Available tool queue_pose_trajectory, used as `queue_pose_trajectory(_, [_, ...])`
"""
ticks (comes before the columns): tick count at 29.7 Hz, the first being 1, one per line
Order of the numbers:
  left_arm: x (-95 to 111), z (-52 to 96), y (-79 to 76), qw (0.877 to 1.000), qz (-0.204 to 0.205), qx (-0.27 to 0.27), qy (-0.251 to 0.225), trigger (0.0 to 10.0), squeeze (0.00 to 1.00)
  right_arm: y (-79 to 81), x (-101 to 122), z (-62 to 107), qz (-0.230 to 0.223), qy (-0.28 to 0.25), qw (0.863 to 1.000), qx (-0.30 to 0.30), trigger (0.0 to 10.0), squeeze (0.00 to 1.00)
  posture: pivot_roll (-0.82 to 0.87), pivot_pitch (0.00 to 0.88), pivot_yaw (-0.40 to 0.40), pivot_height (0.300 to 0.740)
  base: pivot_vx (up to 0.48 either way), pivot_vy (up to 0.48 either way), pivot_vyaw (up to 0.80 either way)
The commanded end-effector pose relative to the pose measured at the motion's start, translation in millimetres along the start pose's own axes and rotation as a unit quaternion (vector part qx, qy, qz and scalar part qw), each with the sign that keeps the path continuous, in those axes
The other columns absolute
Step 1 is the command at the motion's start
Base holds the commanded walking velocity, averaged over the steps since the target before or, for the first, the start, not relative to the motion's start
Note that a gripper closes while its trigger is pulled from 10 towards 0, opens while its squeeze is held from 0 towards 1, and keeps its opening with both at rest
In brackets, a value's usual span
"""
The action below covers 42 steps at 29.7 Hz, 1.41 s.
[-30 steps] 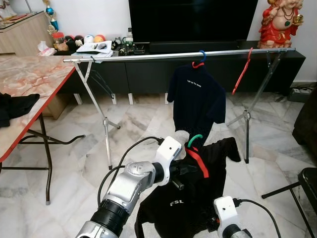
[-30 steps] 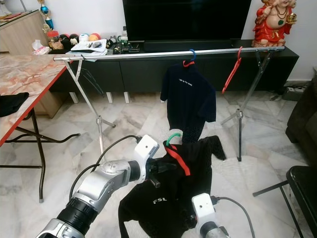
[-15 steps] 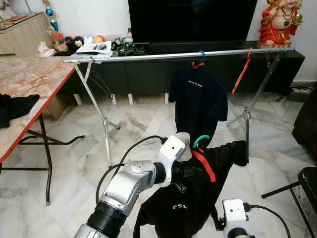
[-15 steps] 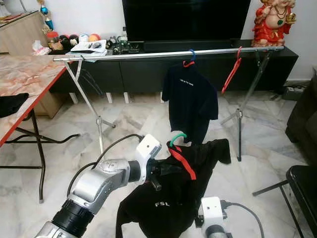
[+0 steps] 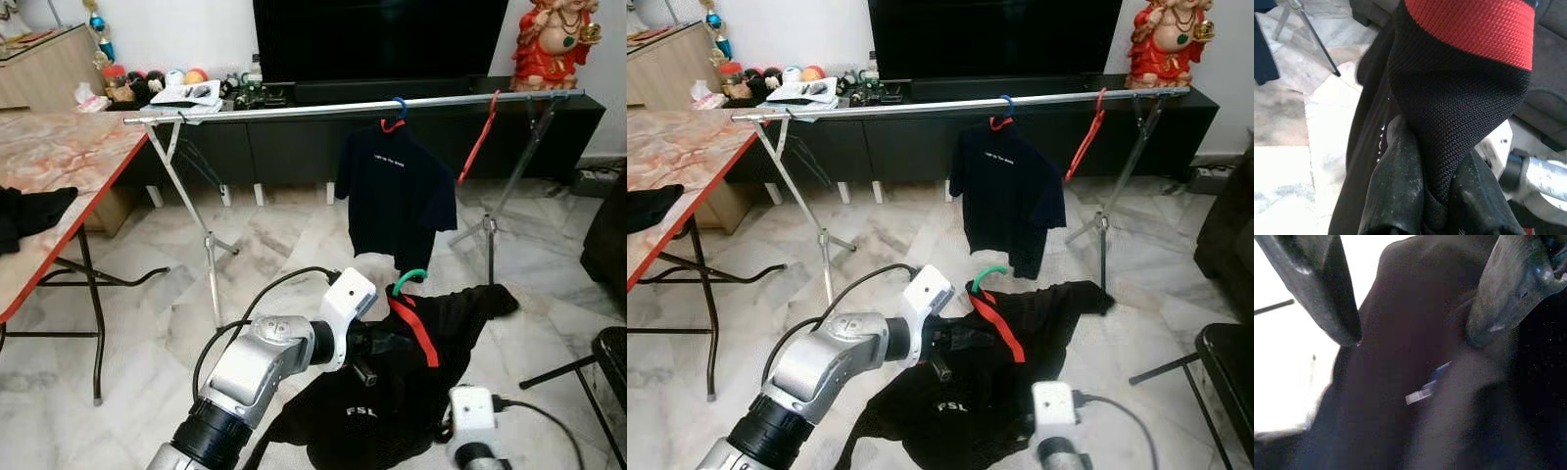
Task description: Hang hanger
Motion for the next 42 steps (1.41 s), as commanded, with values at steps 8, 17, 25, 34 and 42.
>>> queue_pose_trajectory(8, [3,3.6,-12.6,1.000,-0.010,-0.025,0.000,10.0,0.00,-27.2,26,-12.1,0.008,-0.035,0.996,-0.085,10.0,0.00,0.03,0.050,0.078,0.740,0.000,0.000,0.00])
queue_pose_trajectory(17, [-7,6.3,-10.8,0.999,-0.019,-0.022,0.022,10.0,0.00,-61.6,30,-9.6,0.017,-0.041,0.984,-0.171,10.0,0.00,0.03,0.054,0.080,0.740,0.000,0.000,0.00])
queue_pose_trajectory(25, [-25,14.0,26.2,0.993,-0.050,0.082,0.068,10.0,0.00,-74.2,29,-6.6,0.023,-0.040,0.979,-0.200,10.0,0.00,0.03,0.056,0.080,0.740,0.000,0.000,0.00])
queue_pose_trajectory(34, [-51,44.9,57.8,0.972,-0.131,0.126,0.146,10.0,0.00,-72.0,26,-6.2,0.025,-0.029,0.979,-0.201,10.0,0.00,0.04,0.058,0.078,0.740,0.000,0.000,0.00])
queue_pose_trajectory(42, [-67,77.9,49.9,0.967,-0.167,0.031,0.188,10.0,0.00,-76.1,24,-6.8,0.028,-0.023,0.979,-0.203,10.0,0.00,0.04,0.060,0.073,0.740,0.000,0.000,0.00])
Point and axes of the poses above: a point about 5 cm out from each wrist's last joint towards the gripper, its own z axis pointing back from the gripper into the wrist, its own x axis along the axis of the wrist's last joint, y = z × x, the point moved 4 cm from there along -z, pointing out of the wrist towards the gripper, and after that the axes turned 11 degrees about z, right-handed, at the moved point
